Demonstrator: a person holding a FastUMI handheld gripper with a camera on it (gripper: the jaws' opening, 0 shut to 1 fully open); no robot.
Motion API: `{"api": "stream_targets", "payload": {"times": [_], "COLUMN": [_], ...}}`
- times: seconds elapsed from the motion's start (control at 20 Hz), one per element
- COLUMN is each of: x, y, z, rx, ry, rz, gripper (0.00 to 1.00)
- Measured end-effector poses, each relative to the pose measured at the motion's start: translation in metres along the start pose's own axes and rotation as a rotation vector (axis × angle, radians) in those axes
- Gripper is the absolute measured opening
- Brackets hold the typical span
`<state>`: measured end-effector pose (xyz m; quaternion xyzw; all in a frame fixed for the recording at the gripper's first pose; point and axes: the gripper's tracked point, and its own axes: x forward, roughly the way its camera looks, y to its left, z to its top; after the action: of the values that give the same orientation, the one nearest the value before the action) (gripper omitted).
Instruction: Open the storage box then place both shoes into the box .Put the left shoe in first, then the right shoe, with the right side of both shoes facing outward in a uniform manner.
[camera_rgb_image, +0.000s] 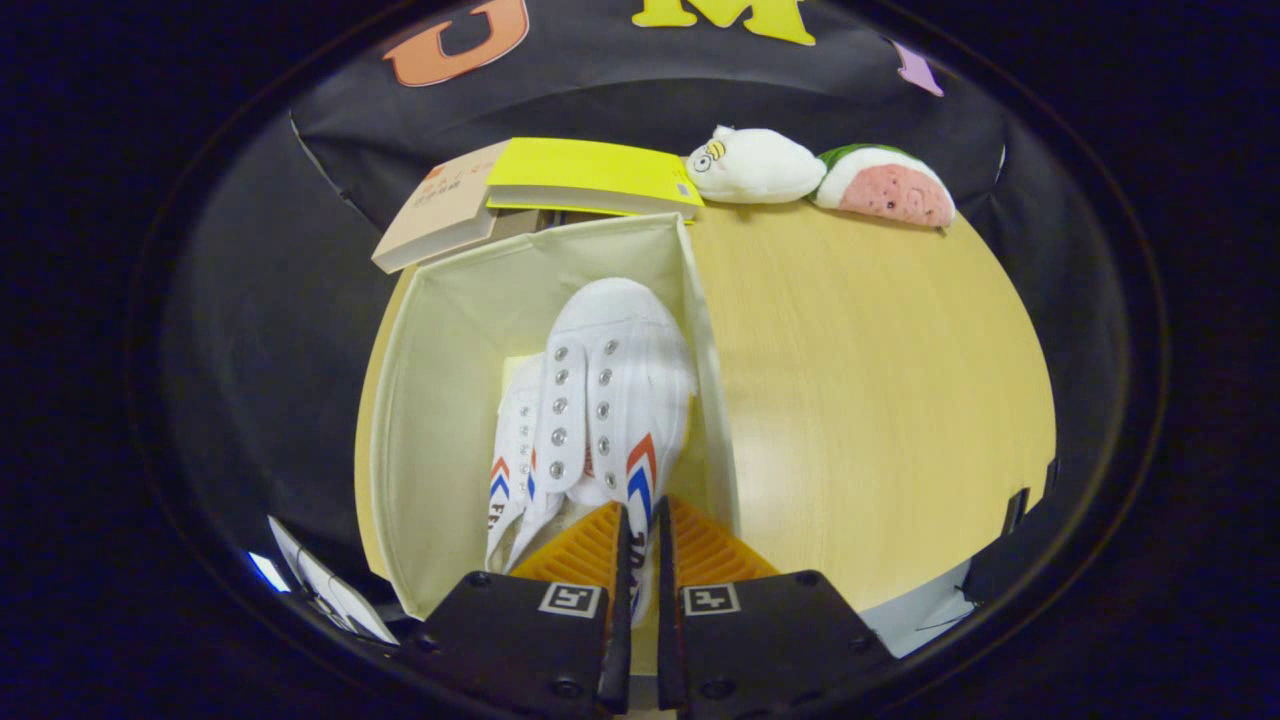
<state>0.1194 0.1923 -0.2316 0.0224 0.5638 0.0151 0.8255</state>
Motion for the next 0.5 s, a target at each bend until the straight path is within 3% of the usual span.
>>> {"api": "stream_targets", "payload": {"times": [0.2, 0.35, 0.5], "x": [-0.009, -0.026, -0.046], "y": [0.006, 0.002, -0.003], "z": [0.011, 0.015, 0.017], "rx": [-0.036, -0.060, -0.055], "ry": [-0.047, -0.082, -0.116], "rz": [0.022, 0.008, 0.005], "gripper": [0.31, 0.62, 0.63]}}
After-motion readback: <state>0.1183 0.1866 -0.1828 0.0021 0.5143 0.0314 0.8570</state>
